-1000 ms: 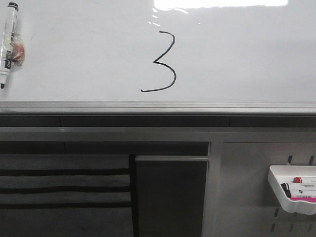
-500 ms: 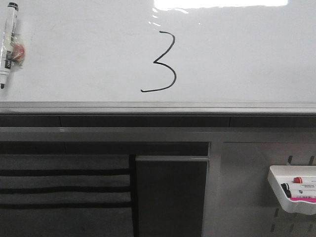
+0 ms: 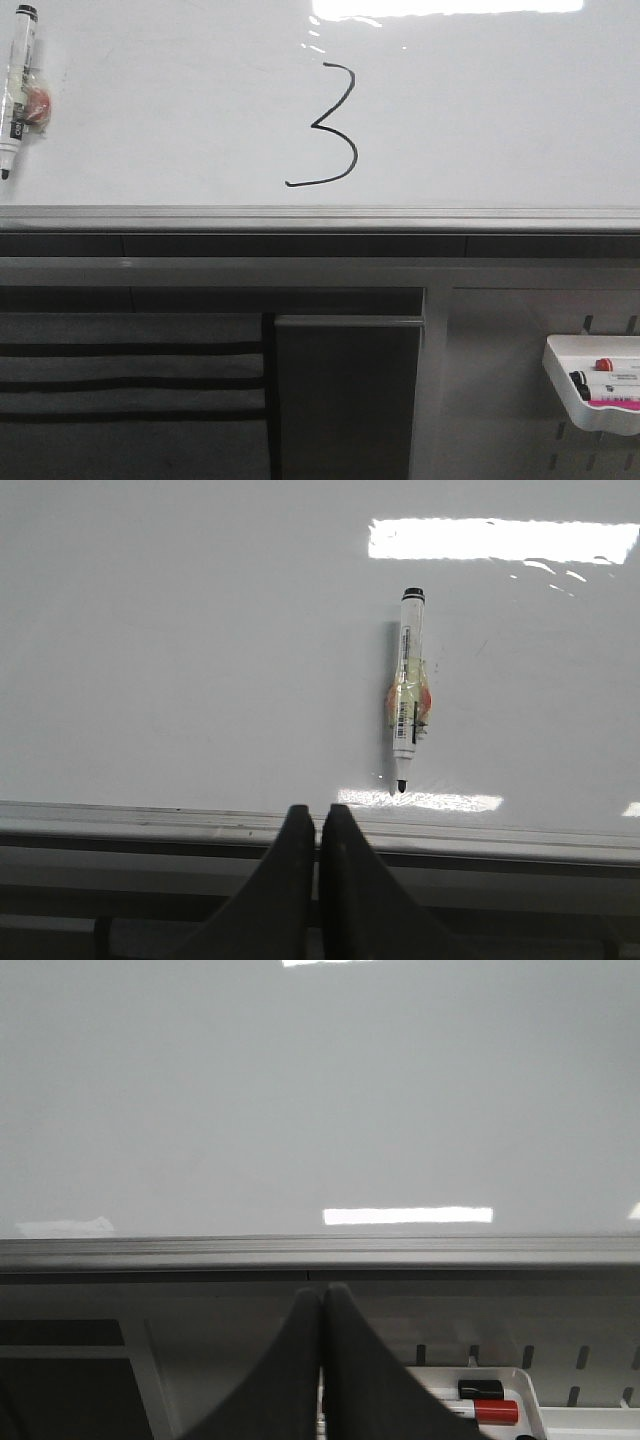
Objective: Write number 3 on whiteboard
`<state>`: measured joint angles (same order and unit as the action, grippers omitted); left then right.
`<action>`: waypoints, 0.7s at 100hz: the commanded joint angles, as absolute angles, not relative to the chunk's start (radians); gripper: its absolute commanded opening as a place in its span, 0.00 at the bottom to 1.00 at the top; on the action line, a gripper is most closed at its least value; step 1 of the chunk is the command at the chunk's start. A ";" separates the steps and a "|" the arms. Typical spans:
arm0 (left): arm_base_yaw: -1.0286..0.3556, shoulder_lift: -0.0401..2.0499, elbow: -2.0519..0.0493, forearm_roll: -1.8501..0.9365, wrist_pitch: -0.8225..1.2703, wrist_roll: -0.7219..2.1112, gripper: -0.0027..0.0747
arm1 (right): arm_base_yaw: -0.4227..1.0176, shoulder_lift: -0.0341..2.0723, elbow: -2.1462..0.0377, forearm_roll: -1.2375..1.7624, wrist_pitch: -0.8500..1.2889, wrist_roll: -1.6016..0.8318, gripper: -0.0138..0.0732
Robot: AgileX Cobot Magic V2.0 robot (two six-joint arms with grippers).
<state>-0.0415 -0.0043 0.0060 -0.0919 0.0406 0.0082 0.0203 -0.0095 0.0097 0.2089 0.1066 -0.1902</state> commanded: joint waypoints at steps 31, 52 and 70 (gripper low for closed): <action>-0.051 -0.032 0.011 -0.091 -0.035 0.000 0.01 | 0.012 -0.024 0.037 0.148 -0.067 -0.092 0.08; -0.051 -0.032 0.011 -0.091 -0.035 0.000 0.01 | 0.012 -0.024 0.037 -0.032 -0.076 0.085 0.08; -0.051 -0.032 0.011 -0.091 -0.035 0.000 0.01 | 0.012 -0.024 0.037 -0.011 -0.077 0.085 0.08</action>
